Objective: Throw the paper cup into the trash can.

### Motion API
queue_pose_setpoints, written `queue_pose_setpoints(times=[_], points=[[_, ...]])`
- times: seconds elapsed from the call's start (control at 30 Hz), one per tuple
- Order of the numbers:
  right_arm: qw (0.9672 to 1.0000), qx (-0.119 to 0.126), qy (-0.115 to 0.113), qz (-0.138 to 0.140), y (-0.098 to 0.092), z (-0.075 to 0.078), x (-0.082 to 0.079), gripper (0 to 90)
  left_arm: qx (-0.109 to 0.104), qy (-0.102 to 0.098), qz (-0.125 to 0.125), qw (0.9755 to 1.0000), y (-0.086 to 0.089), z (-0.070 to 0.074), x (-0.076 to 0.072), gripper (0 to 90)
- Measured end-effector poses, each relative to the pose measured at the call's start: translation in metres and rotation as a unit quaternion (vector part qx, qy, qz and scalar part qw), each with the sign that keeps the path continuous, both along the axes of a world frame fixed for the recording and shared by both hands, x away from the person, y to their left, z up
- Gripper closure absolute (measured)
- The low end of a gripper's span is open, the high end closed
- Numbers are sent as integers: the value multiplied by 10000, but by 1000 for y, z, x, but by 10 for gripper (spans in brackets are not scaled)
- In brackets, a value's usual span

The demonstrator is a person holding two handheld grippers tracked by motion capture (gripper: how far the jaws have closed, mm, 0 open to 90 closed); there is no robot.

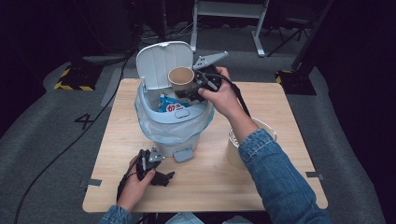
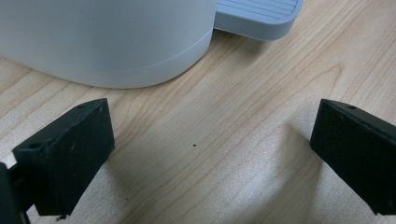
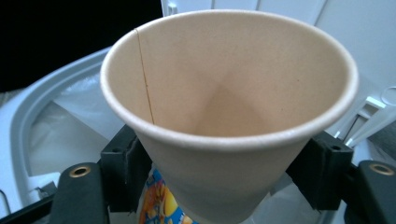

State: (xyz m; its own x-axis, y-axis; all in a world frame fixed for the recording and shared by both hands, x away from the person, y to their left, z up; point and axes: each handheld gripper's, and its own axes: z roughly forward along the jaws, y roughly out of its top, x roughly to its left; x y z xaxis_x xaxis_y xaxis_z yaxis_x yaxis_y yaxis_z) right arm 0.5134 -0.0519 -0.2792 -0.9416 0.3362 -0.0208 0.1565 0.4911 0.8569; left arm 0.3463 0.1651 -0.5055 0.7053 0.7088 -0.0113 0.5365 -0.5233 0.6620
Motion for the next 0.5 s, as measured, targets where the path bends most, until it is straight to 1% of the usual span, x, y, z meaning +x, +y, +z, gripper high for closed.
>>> queue_pose_setpoints(times=[0.03,0.07,0.1,0.13,0.17,0.2,0.27,0.4,0.43,0.5], points=[[10000,-44,-4,24,1,0,0,278,-2,4,-6,10000,0,0,0,0],[10000,-71,-7,33,1,1,0,236,-1,7,-11,10000,0,0,0,0],[9999,-89,-80,3,2,1,-1,175,0,8,-14,10000,0,0,0,0],[9997,-118,-216,-48,3,1,-2,165,1,7,-13,10000,0,0,0,0],[9997,-118,-216,-48,3,1,-2,165,0,8,-13,10000,0,0,0,0],[9997,-69,-234,-18,3,1,-2,167,-1,4,-10,10000,0,0,0,0],[9994,-65,-324,-34,4,1,-4,156,-15,7,-4,10000,0,0,0,0],[9990,105,-425,-82,1,6,-7,165,0,3,-10,10000,0,0,0,0],[9988,231,-410,-105,-2,10,-9,181,1,5,-12,10000,0,0,0,0],[9986,278,-427,-104,-4,13,-10,186,-2,4,-10,10000,0,0,0,0]])
